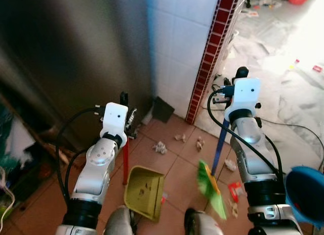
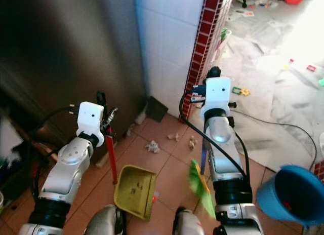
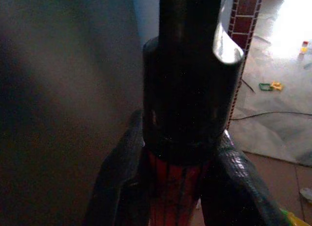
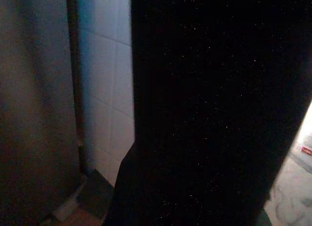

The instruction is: Sweep floor

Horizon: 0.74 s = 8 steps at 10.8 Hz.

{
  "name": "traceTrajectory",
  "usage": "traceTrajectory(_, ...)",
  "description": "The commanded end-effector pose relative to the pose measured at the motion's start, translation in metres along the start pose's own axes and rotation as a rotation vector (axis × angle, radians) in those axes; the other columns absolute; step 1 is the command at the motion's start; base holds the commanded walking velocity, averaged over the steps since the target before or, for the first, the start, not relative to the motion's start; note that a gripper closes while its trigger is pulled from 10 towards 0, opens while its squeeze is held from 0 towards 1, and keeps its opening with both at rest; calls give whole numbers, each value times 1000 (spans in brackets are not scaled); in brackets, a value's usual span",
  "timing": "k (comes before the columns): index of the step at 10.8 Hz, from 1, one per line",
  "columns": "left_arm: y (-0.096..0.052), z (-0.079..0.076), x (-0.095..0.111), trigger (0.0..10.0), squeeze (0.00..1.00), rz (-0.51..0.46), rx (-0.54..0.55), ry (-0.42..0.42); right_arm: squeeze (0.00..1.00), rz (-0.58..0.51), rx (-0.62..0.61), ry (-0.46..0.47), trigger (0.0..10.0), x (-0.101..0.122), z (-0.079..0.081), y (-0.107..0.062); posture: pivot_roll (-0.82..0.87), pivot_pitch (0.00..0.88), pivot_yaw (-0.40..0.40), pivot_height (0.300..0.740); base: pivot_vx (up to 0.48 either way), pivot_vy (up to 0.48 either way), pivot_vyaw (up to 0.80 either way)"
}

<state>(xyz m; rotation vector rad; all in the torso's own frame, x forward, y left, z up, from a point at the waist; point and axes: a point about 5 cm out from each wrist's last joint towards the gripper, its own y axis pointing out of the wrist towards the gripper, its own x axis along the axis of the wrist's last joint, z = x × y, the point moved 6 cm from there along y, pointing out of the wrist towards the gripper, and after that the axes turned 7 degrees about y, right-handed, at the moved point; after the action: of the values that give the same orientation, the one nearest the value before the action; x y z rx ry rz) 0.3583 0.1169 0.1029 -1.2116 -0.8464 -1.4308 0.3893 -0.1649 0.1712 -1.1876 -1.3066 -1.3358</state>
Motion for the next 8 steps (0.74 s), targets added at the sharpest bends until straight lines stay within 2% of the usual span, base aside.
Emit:
traceTrajectory(1,2,1,7,10000,0,-21,3,11,0,-14,-5,6,10000,5,-2,0,-58,75,28,740,-300,0,0)
traceTrajectory(2,2,1,8,10000,0,-23,2,8,0,-14,-6,6,10000,5,-3,0,-58,74,28,740,-281,0,0)
traceTrajectory(8,3,12,15,10000,0,-46,44,-47,0,-25,2,11,10000,7,0,3,-53,47,26,740,0,0,0)
